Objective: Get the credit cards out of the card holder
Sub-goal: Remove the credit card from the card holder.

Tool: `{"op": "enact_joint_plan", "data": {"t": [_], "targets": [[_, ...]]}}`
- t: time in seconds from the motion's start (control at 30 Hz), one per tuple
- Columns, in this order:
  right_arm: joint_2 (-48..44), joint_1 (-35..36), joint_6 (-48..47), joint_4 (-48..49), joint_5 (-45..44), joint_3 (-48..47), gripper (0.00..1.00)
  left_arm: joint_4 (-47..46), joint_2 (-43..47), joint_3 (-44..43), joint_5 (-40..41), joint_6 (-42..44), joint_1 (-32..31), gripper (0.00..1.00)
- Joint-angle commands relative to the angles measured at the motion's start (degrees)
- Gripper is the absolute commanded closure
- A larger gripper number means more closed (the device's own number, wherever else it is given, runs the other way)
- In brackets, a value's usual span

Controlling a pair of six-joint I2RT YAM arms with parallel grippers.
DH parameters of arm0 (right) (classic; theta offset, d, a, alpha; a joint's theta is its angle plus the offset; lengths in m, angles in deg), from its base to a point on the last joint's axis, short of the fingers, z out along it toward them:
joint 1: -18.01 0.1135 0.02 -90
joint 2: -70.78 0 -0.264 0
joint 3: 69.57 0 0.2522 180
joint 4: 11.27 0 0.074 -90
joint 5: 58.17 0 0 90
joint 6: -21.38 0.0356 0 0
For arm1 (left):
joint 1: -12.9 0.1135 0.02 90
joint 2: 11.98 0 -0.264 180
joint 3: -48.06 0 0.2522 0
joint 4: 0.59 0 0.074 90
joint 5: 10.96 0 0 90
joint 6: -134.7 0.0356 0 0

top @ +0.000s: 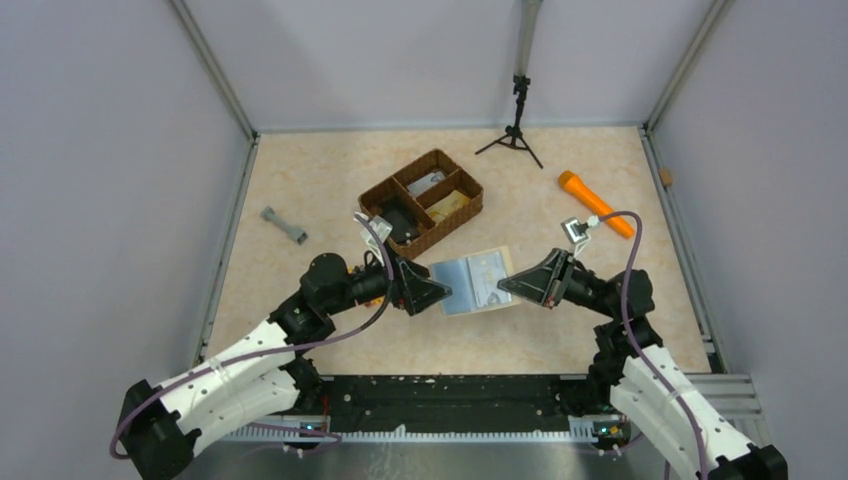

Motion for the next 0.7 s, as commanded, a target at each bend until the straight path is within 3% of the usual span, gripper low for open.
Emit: {"op": "enact_joint_plan", "data": {"t": [0.0,0.17,0.4,0.5,0.67], "targets": [[-0.3,-0.3,3.6,9.5,3.4,-0.2,0.99,-5.1,-1.3,0.3,-1.8,-1.7,0.3,0.01],[-0.1,-0.2,2.3,7.5,3.3,-1.0,1.00,-1.1,-3.6,-0.6,2.3,-0.5,0.2,0.01],[1.1,-0.2,1.7,8.2,2.6,-0.7,1.00,-12.7,-8.8,1.7,-4.7,-5.3,0.3,0.08],[1.4,-0.2,0.0,6.6,1.9,-0.9,1.00,-14.8,-11.6,0.8,-8.3,-6.1,0.3,0.22],[1.4,0.0,-9.8,-8.4,-1.6,-4.3,0.99,-18.5,-13.0,1.5,-8.8,-6.7,0.3,0.67]]}}
